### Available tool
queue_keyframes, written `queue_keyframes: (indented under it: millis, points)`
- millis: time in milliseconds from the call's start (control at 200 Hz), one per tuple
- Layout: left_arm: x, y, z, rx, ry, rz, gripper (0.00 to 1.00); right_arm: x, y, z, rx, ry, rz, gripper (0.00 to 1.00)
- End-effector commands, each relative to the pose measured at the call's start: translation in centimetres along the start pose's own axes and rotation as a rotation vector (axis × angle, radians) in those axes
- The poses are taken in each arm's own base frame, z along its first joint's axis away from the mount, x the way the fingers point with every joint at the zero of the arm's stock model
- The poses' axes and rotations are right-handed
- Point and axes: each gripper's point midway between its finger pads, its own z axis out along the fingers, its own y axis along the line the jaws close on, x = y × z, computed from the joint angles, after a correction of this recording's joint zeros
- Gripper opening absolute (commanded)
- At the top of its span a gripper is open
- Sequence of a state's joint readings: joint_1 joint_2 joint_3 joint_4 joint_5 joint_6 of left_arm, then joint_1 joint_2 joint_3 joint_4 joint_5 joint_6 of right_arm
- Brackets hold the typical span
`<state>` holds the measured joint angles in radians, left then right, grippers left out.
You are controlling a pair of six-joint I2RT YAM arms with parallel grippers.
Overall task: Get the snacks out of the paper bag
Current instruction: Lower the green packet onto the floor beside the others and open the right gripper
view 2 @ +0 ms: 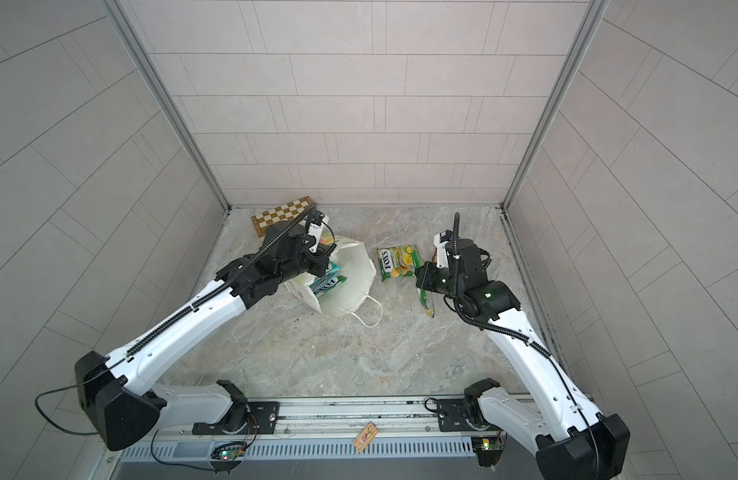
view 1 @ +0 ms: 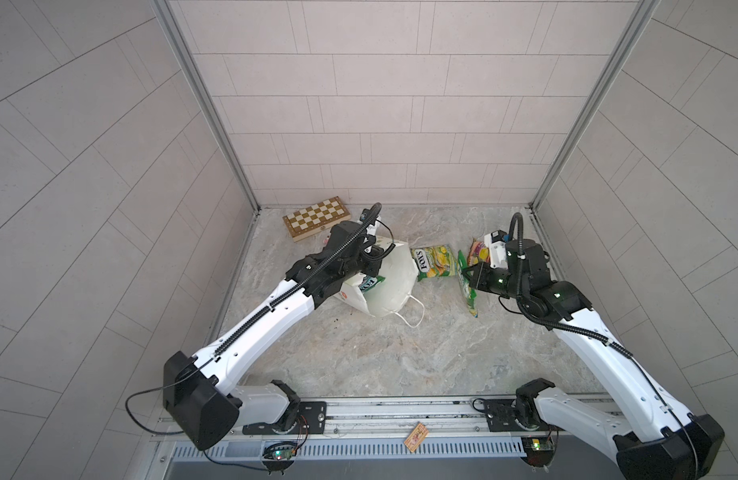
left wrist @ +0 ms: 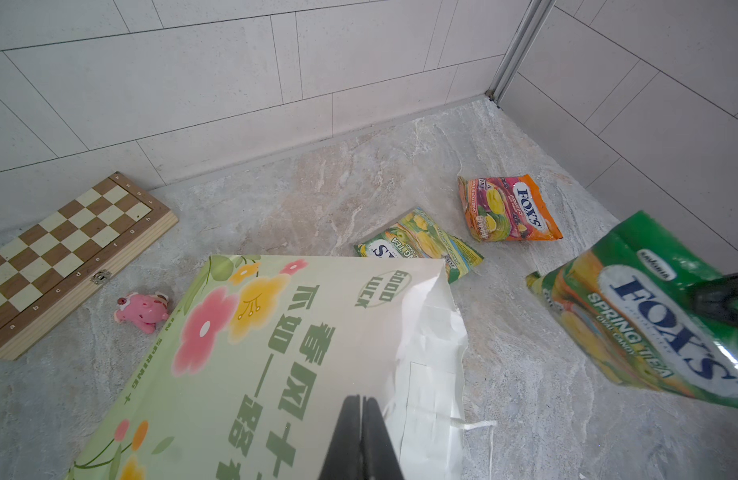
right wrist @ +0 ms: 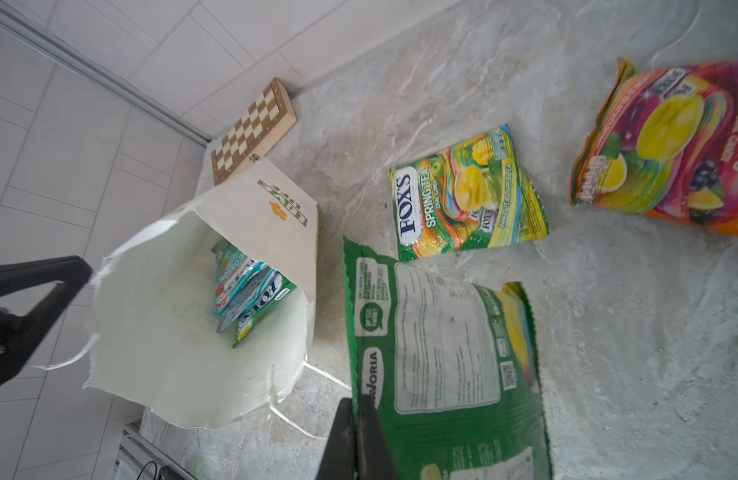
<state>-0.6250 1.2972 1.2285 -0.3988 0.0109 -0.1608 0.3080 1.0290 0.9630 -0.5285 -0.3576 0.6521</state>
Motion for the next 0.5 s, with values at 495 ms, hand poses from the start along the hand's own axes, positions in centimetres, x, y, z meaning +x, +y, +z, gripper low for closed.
queue_keyframes:
  millis: [495]
  points:
    - [0.1, -0.2, -0.5, 0.015, 0.0, 0.001, 0.0, 3.9, -2.2, 8.3, -0.16, 0.168, 0.138, 0.0]
